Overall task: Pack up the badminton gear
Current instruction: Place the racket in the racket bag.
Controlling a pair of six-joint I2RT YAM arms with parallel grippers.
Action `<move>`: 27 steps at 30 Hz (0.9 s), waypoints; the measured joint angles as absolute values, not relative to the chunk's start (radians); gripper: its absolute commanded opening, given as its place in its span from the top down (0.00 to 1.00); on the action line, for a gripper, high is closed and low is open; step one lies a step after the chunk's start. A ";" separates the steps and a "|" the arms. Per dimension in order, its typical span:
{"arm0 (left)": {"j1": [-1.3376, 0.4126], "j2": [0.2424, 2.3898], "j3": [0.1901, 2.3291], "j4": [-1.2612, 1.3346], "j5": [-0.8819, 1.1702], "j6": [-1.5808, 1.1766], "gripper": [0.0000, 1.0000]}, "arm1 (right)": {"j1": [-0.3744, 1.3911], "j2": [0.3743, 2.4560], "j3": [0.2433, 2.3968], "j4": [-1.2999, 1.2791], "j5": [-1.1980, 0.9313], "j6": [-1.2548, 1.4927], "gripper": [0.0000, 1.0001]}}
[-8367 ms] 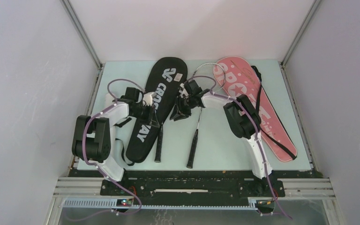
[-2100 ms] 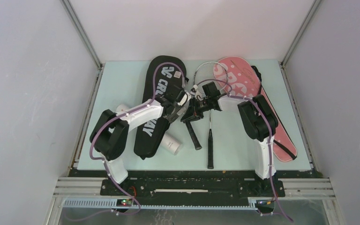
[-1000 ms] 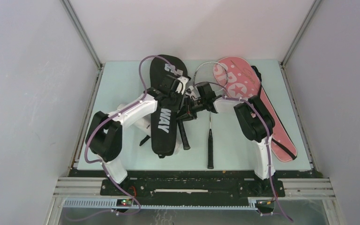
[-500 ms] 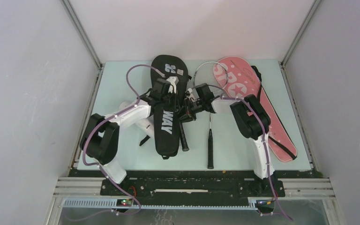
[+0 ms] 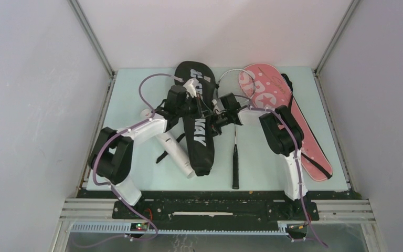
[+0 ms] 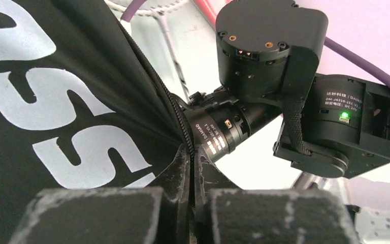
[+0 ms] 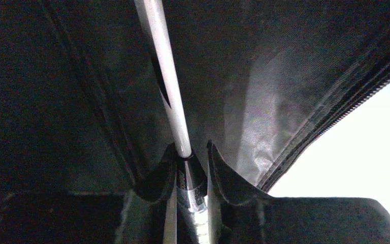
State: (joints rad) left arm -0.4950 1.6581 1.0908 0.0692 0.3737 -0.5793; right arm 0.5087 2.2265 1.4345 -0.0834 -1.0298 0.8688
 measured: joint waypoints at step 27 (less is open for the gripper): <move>-0.517 1.751 0.906 0.504 0.483 -0.886 1.00 | 0.417 2.059 1.263 -0.184 -0.864 0.770 0.79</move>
